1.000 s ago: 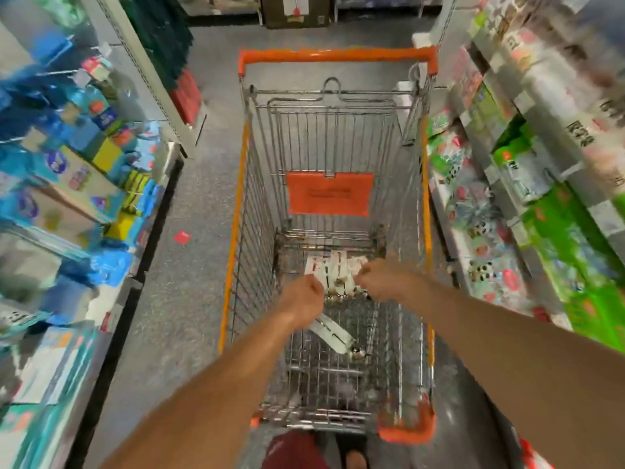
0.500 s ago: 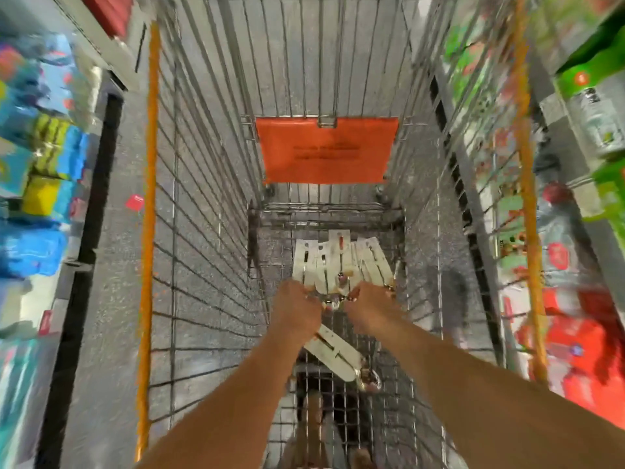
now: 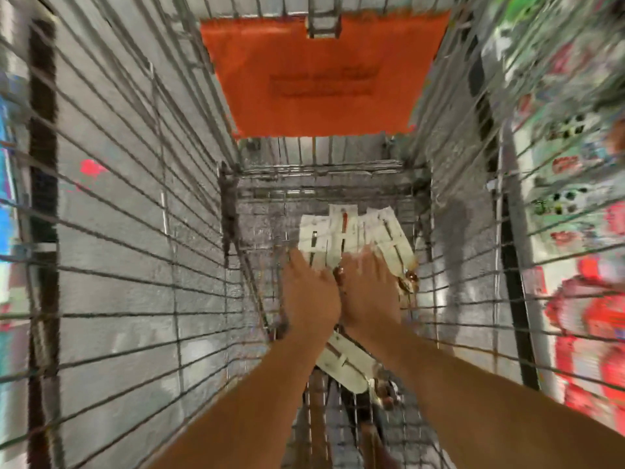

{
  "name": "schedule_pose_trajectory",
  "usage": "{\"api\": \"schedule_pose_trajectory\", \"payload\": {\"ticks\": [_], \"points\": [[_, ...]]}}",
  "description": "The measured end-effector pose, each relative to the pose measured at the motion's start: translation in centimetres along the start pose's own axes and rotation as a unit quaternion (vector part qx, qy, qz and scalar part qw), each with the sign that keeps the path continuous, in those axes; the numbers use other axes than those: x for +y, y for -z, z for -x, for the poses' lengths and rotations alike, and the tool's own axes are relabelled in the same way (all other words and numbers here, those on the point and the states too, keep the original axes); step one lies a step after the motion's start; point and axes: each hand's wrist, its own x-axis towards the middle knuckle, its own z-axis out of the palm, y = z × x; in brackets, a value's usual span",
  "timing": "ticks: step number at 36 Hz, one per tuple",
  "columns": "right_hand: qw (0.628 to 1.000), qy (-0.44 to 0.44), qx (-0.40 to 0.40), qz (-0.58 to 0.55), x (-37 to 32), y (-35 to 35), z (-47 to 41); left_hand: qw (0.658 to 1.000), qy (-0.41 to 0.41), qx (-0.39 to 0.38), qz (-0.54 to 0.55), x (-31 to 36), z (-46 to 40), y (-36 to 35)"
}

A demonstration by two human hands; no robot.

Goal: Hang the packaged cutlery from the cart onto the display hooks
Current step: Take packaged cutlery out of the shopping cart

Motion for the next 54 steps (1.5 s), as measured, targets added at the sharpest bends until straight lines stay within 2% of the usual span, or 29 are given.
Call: {"api": "schedule_pose_trajectory", "payload": {"ticks": [3, 6, 11, 18, 24, 32, 37, 40, 50, 54], "points": [[0.996, -0.031, 0.027, -0.084, -0.2, 0.6, -0.2, 0.999, 0.03, 0.01, 0.039, 0.5, -0.5, -0.4], [0.962, -0.133, 0.083, -0.223, -0.7, 1.2, -1.1, 0.999, 0.028, 0.028, 0.026, 0.6, -1.2, -0.3], [0.908, -0.238, 0.061, -0.34, -1.3, 2.0, -2.6, 0.999, -0.008, 0.032, 0.001, -0.3, -1.4, -0.6], [0.905, -0.235, -0.019, -0.353, -1.6, 1.9, -3.1, 0.999, -0.034, 0.014, 0.002, -2.2, -2.1, 0.1], [0.899, -0.211, -0.028, -0.384, -1.7, 2.5, -3.2, 0.999, -0.041, 0.002, 0.031, -2.6, -2.5, 0.8], [0.871, -0.236, -0.046, -0.428, -2.2, 2.4, -3.5, 0.999, -0.042, -0.02, 0.015, -2.6, -2.2, 1.3], [0.864, -0.233, -0.028, -0.444, -2.1, 2.8, -3.2, 0.998, -0.027, 0.001, -0.064, -2.7, -2.2, 1.7], [0.857, -0.236, -0.024, -0.457, -1.9, 2.8, -3.1, 0.998, -0.004, -0.012, -0.062, -2.9, -2.6, 1.3], [0.872, -0.222, -0.038, -0.434, -1.4, 3.5, -2.0, 0.995, 0.001, -0.036, -0.096, -2.5, -3.1, 1.8], [0.876, -0.237, -0.037, -0.419, -0.2, 3.4, -1.7, 0.999, 0.022, -0.045, -0.018, -2.5, -2.6, 2.0]]}}
